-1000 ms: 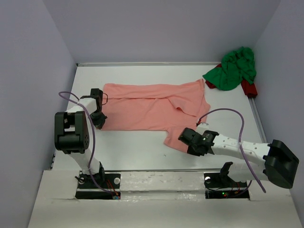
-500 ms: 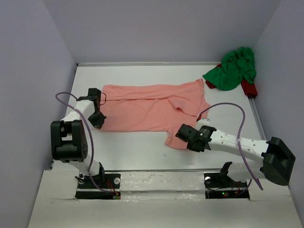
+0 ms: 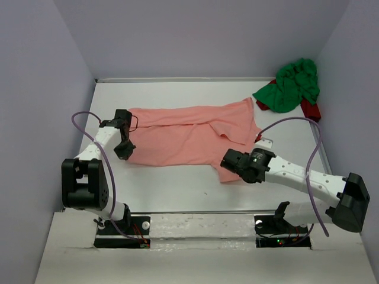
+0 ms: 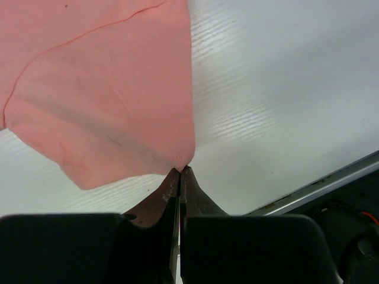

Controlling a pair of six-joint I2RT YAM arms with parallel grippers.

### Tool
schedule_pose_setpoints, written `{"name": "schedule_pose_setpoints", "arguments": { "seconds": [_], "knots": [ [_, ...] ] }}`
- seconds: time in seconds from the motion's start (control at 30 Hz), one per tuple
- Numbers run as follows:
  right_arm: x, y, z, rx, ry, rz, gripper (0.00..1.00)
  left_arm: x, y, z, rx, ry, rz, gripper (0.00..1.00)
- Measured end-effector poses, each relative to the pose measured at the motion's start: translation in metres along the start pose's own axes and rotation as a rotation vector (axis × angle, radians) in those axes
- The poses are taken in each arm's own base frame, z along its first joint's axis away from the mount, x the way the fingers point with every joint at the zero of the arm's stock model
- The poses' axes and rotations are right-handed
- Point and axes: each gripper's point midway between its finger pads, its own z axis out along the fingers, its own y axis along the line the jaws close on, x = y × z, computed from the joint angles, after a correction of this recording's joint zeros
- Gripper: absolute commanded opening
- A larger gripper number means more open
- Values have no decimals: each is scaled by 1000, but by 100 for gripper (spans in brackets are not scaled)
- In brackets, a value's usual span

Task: Fold and stack the t-shirts
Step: Fold the other side of the tshirt into a rectangle

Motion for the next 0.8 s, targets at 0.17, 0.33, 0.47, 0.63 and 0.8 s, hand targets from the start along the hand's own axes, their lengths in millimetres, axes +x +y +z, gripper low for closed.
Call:
{"name": "schedule_pose_setpoints", "arguments": {
  "seconds": [0.17,0.33,0.47,0.63,0.8],
  "knots": [
    [-13,-6,-8,22,-42,48,0,0,4,0,-20,-4,8,0],
    [-27,-4,-17,-1,-80,91,0,1,9,0,-40,0,12,0],
    [-37,-3,-24,-20,-102,115,0,1,14,0,-57,1,9,0],
    [-43,-1,-25,-16,-127,120,0,-5,24,-4,-67,-10,-27,0],
    [-59,0,-24,9,-160,138,0,-13,35,-7,-80,-27,-61,0]
  ]
}}
